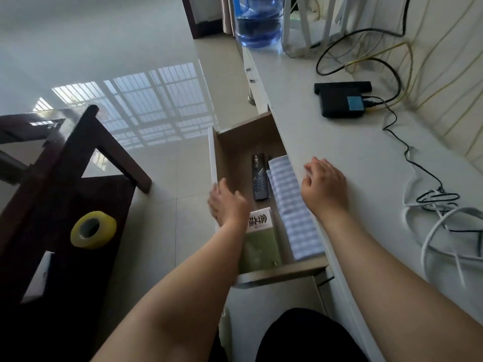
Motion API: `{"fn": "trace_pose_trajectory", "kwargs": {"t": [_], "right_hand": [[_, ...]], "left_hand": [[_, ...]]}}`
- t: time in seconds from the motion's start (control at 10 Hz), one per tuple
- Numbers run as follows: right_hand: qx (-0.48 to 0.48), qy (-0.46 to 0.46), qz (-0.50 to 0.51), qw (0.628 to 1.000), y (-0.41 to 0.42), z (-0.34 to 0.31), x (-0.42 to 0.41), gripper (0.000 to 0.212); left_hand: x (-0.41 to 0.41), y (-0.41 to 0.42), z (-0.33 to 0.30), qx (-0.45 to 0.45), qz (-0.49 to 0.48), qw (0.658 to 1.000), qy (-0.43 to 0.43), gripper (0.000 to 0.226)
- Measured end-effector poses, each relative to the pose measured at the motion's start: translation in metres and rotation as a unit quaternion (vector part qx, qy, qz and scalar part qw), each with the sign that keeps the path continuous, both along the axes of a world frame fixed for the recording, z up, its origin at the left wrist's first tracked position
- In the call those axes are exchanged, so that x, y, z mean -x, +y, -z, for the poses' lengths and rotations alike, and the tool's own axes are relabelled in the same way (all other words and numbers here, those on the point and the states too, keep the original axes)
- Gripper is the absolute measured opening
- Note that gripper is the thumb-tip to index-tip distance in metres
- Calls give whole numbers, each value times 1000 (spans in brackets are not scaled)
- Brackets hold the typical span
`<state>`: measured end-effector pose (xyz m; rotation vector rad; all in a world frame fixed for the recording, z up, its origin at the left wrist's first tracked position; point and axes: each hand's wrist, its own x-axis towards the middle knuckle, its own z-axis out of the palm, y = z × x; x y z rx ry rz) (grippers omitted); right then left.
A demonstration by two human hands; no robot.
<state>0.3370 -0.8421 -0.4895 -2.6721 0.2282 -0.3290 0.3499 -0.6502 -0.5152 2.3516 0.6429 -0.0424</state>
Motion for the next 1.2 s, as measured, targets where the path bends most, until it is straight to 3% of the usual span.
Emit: {"fn": "trace_pose_trajectory", "kwargs": {"t": [0.1,0.2,0.3,0.4,0.5,0.6,0.7,0.9,1.0,1.2], "right_hand": [[2,4,3,1000,0,0,-1,36],[0,10,2,1000,0,0,0,37],[1,18,-6,1000,1,0,0,38],[-9,23,-9,1000,1,-4,2,39],[-12,37,-11,999,2,-6,5,41],[-10,31,-15,999,3,-6,4,41],[-13,27,-10,999,3,-6,5,41],[-66,1,13,998,3,-6,-1,40],[-71,-10,21,997,0,-5,-2,39],[-92,39,3,995,-3,-9,-1,39]], "left_hand": [[-7,17,-7,54,-161,978,119,53],[-4,22,-9,144,-136,965,174,63],[1,27,-18,94,-128,982,106,62],[-3,23,-38,29,-53,997,56,62],[-4,10,-43,69,-20,994,80,65],[0,-6,-36,260,-45,961,84,68],[7,-30,-37,427,-9,900,90,67],[25,-91,-25,583,57,794,164,69],[24,-90,-20,576,86,795,168,67],[29,-82,-49,429,176,875,140,37]]}}
